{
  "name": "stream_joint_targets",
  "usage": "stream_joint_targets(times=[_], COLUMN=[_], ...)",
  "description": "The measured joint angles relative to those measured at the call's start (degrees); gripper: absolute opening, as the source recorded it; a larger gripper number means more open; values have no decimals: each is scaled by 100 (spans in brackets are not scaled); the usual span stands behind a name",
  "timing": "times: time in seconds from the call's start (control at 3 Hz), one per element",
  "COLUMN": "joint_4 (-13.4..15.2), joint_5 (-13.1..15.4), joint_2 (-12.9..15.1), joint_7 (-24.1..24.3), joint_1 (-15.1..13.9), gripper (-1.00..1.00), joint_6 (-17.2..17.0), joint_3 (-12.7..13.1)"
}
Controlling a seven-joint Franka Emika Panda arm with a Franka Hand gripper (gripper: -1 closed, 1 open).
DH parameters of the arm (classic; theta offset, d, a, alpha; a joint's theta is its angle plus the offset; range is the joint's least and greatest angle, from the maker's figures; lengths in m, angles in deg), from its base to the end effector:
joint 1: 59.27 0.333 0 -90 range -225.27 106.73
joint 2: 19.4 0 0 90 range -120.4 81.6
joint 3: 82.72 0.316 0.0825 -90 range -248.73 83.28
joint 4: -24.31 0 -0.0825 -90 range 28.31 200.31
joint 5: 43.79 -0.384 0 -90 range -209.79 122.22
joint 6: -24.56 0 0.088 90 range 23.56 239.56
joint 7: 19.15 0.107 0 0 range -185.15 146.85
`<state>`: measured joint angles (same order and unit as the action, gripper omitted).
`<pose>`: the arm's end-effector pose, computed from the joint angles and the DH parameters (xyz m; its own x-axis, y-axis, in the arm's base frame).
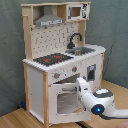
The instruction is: Play with the kitchen
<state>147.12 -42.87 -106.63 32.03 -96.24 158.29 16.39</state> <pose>0.2562 0.4951 0.2495 0.3655 0.6469 0.6693 -0.2507 -0.6241 0.7401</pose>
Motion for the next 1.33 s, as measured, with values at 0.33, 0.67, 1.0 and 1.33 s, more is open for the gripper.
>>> stream_joint_targets(times=[0.33, 0.67, 1.0, 1.33], joint_4=[-92, -152, -153, -228], joint_5=[20, 45, 45, 204], joint_2=[1, 43, 51, 72], joint_7=[105, 223, 252, 411], joint_1=[0, 7, 7, 26], gripper=[-100, -100, 100, 100], joint_6=[-555, -698, -705, -936], joint_3=[24, 165, 198, 215])
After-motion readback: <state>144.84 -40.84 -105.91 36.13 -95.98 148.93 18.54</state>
